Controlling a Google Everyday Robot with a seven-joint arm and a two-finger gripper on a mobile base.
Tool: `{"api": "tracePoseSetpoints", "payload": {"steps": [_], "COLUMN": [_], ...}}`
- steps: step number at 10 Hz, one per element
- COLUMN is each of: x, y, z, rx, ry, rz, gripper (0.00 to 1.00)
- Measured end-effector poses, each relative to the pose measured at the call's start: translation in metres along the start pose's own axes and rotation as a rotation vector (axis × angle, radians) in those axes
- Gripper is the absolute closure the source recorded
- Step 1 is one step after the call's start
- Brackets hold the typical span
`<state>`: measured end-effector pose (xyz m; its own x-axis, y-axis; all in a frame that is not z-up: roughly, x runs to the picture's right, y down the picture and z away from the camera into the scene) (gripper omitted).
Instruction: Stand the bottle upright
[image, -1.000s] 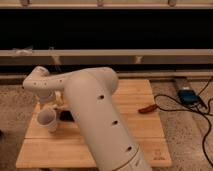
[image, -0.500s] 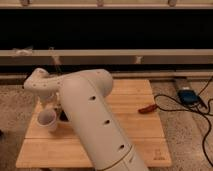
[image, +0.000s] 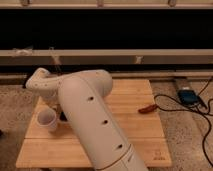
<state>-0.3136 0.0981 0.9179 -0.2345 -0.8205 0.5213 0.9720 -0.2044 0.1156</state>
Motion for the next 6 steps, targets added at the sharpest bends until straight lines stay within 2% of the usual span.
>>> {"api": "tracePoseSetpoints", "payload": {"steps": [2, 6], "x": [-0.003, -0.001], "y": [0.01, 0.023], "z": [-0.009, -0.046], "rx": [0.006, 0.035], "ry": [-0.01, -0.003], "rz": [0.017, 0.004], "gripper": [0.99, 1.0]}}
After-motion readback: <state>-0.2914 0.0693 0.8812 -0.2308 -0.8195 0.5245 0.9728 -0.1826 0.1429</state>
